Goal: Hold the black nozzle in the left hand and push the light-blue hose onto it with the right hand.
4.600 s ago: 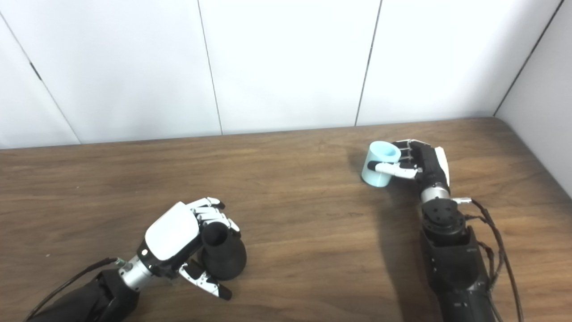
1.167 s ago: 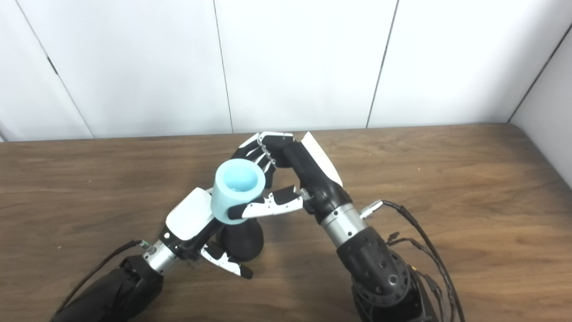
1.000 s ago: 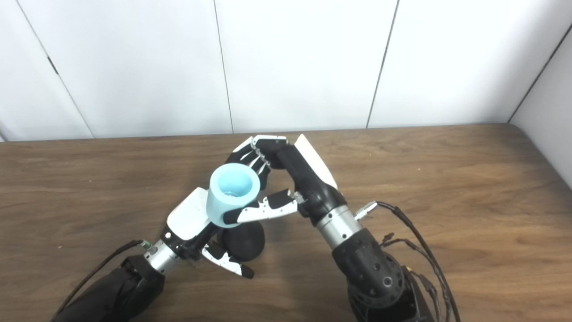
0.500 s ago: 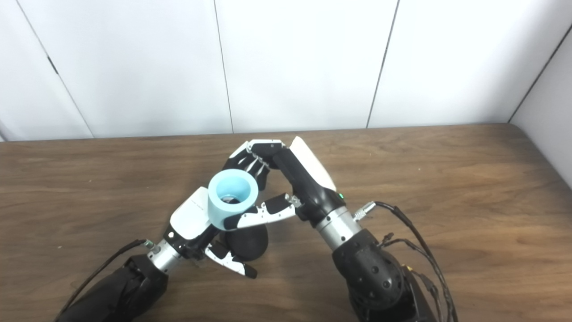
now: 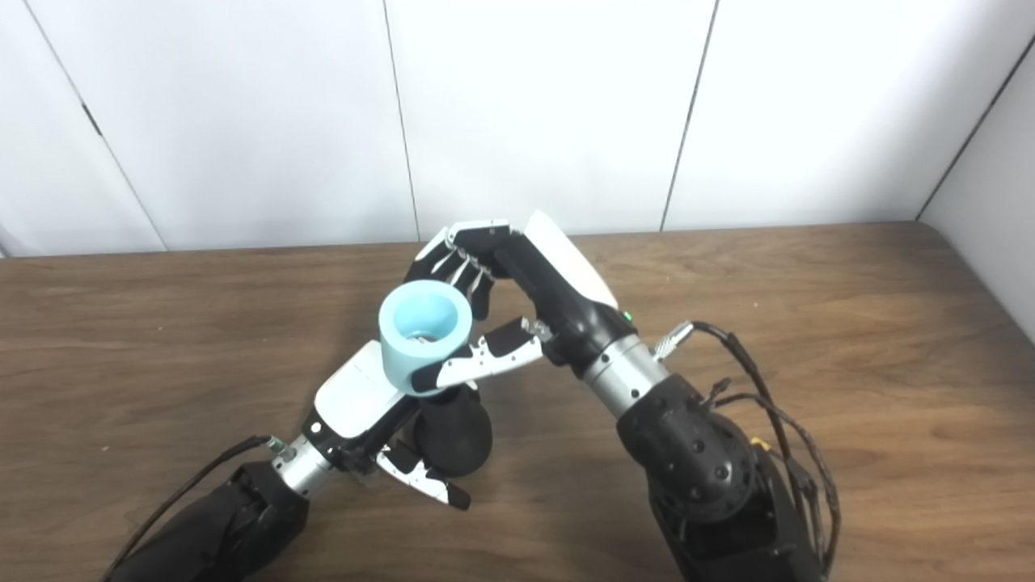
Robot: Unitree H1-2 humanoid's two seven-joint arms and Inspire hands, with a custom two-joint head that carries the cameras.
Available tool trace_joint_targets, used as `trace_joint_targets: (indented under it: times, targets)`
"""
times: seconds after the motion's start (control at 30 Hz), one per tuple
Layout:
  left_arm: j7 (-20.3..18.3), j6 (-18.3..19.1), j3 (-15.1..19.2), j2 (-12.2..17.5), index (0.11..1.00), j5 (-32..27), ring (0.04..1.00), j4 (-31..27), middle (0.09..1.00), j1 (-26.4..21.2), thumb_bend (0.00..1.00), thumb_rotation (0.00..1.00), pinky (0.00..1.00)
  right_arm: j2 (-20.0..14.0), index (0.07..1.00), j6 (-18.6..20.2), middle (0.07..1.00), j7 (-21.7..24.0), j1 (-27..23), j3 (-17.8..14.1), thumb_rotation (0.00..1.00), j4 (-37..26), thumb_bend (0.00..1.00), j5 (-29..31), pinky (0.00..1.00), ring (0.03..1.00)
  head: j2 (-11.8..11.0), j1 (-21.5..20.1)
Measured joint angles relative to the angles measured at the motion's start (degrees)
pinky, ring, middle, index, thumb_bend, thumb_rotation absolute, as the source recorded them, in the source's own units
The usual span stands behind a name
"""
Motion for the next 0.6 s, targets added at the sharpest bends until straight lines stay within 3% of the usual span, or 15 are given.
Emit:
trace_joint_targets:
  times: [0.4,0.6]
  targets:
    - [0.18,-0.11,0.02,-0.71,0.487,0.26,0.449,0.00,0.490,-0.08,0.50,0.00,0.67,0.58,0.525,1.54,0.465,5.22,-0.85,-3.51,0.00,-0.84,0.52,-0.57,0.27,0.403,0.53,0.18]
    - [0.18,-0.12,0.03,-1.33,0.486,0.28,0.448,0.00,0.490,-0.12,0.50,0.00,0.65,3.73,0.525,1.60,0.459,13.58,-0.86,-7.91,0.00,-0.89,0.51,-4.59,0.23,0.385,1.14,0.00]
